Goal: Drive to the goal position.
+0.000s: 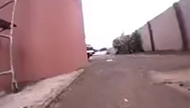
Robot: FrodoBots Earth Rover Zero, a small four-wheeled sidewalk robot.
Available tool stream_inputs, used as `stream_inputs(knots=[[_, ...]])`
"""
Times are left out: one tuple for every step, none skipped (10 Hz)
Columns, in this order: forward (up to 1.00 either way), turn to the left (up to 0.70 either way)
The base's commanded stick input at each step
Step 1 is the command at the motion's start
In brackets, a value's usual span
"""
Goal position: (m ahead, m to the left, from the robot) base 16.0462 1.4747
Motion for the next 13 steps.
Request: stream_inputs(knots=[[0.45, 0.00], [0.45, 0.00], [0.45, 0.00], [0.45, 0.00], [0.45, -0.04], [0.45, -0.25], [0.45, -0.06], [0.45, 0.00], [0.33, 0.00], [0.03, 0.00], [0.00, 0.00], [0.00, 0.00], [0.00, 0.00]])
